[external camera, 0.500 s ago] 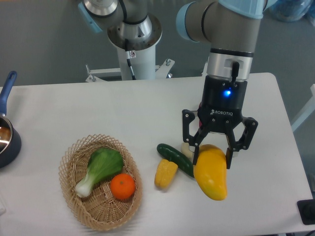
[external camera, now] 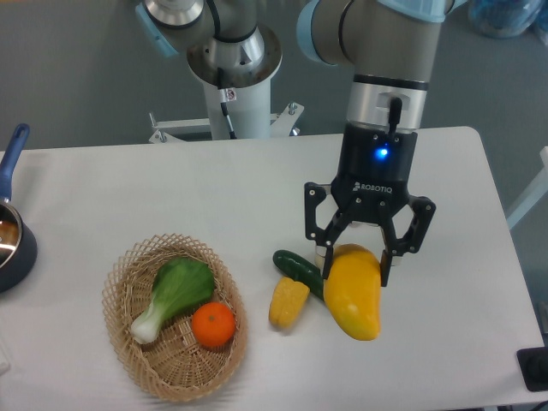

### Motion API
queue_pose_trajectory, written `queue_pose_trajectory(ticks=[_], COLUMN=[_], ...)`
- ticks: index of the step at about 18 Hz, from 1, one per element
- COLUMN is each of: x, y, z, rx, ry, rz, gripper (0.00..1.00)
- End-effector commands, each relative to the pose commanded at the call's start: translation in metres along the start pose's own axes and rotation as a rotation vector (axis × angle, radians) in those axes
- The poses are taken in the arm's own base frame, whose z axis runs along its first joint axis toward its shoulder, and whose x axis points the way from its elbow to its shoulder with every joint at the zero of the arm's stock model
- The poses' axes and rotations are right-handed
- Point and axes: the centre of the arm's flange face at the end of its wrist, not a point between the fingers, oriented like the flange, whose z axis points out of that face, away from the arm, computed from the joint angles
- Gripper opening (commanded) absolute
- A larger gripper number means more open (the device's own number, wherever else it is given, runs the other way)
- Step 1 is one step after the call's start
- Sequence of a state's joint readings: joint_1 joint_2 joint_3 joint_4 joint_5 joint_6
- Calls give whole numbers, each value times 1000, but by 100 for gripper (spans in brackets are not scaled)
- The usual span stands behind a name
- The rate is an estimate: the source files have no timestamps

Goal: Place the mango in the basket
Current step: 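Lower the gripper onto the yellow mango and close on it, then lift the held mango and carry it over the wicker basket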

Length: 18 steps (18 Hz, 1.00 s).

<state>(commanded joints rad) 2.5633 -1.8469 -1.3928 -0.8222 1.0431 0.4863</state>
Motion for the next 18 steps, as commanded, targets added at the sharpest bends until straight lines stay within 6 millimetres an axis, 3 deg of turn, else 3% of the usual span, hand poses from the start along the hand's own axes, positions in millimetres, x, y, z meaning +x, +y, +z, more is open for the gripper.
queue_pose_trajectory(ticks=[5,13,18], x=[35,134,154], y=[16,94,112], z=[27,105,155], rx=[-97,-334,-402], ry=[-24,30,51], rz=[20,78,-55], gripper=[38,38,38])
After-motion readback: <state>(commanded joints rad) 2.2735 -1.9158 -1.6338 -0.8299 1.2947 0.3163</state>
